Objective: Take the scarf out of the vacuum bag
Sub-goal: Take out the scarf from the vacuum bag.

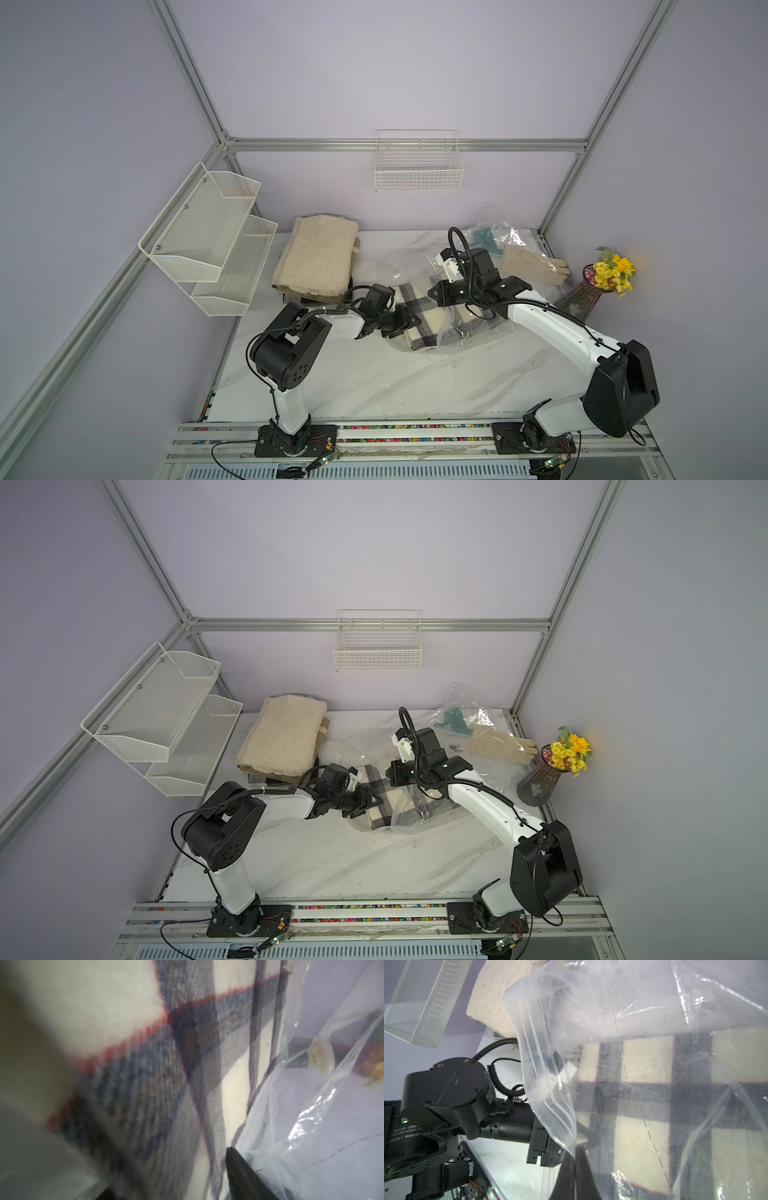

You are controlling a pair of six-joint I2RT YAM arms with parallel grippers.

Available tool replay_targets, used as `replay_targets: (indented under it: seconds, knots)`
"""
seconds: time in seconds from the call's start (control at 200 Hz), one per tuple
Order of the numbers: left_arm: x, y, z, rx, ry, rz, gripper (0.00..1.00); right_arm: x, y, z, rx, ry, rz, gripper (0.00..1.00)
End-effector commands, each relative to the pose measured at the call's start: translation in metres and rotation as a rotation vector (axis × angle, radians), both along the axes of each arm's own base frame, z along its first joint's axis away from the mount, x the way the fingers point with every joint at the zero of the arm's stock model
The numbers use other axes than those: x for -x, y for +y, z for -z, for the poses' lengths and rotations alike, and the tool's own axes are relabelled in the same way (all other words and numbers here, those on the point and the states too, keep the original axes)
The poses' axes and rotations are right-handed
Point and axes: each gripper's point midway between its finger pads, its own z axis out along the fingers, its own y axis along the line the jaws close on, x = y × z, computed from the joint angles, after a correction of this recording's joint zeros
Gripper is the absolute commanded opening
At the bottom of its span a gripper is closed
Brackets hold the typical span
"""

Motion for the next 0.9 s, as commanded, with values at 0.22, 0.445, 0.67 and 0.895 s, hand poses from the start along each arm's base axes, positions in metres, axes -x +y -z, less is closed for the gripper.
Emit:
replay_targets:
  seconds: [0.22,0.445,0.67,0.895]
  knots:
    - [-0.023,-0.027,-0.015,0.022,-0.059,0.069,0.14,-0.021,-0.011,0.007,0.071,-0.062,0.088,0.00]
    - [-0.055,-0.047,-0.031,-0.010,-0.120,0.116,0.04,-0.053,-0.023,0.024,0.143,-0.100,0.194,0.00]
    - [-0.081,-0.063,-0.049,-0.007,-0.161,0.133,0.02,-0.102,-0.054,0.033,0.148,-0.104,0.322,0.00]
    - [-0.077,-0.055,-0.063,-0.071,-0.172,0.166,0.00,-0.123,-0.066,0.032,0.145,-0.108,0.359,0.00]
